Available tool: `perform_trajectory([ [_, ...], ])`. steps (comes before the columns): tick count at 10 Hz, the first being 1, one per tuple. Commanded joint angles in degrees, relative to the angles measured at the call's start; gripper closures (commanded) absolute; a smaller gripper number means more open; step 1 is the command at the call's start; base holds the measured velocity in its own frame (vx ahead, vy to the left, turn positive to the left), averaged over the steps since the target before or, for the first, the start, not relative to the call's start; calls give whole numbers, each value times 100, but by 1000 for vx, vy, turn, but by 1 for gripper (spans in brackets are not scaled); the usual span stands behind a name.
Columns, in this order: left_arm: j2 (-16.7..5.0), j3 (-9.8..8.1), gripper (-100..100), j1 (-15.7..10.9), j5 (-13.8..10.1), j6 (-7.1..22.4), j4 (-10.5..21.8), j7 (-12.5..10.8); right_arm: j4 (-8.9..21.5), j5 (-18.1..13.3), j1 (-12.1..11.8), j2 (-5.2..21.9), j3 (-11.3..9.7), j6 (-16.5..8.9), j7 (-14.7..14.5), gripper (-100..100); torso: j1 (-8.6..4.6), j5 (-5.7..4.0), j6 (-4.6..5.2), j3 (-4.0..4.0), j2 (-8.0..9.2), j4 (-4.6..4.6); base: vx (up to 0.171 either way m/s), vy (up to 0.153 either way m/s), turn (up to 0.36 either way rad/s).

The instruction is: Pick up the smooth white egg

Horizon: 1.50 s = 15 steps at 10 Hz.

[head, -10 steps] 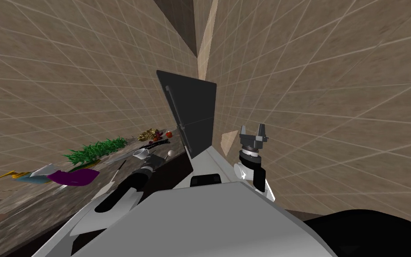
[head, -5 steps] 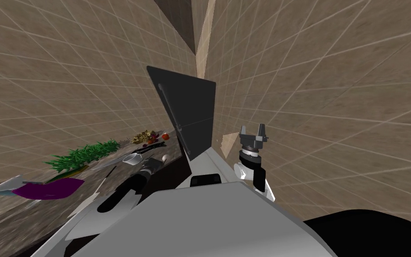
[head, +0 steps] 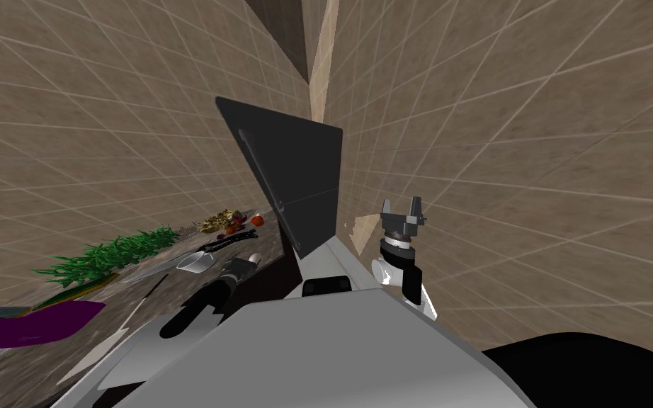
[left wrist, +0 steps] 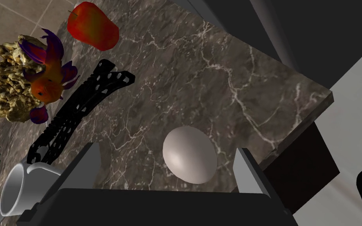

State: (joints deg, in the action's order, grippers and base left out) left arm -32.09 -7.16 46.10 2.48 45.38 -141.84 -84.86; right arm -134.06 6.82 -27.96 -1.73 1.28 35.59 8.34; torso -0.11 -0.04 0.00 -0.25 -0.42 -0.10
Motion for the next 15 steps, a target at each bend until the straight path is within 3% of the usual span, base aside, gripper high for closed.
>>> perform_trajectory([
  [1,-43,85,-100,68,169,286,30,-286,0,0,0,0,0,0,0,0,0,0,0,0,0,0,179,-35,13],
  [8,-138,290,-100,347,573,977,213,-1240,0,0,0,0,0,0,0,0,15,3,0,-2,-3,-1,120,-20,10],
  [11,-128,421,-100,508,685,1213,392,-1504,0,0,0,0,0,0,0,0,17,4,0,6,12,2,82,10,25],
  [12,-122,387,-100,507,681,1107,350,-1453,0,0,1,1,1,0,0,0,26,5,-1,11,21,4,22,17,7],
  [13,-122,392,0,513,683,1123,362,-1471,0,0,1,1,0,0,0,0,24,5,1,18,33,7,5,2,-2],
  [14,-86,322,-100,274,643,1235,543,-1436,0,0,1,0,0,0,0,0,20,4,1,23,42,9,-61,8,-144],
  [15,-49,253,-100,107,604,1349,726,-1402,0,0,3,0,0,-1,0,0,22,5,4,34,62,13,-137,17,-322],
])
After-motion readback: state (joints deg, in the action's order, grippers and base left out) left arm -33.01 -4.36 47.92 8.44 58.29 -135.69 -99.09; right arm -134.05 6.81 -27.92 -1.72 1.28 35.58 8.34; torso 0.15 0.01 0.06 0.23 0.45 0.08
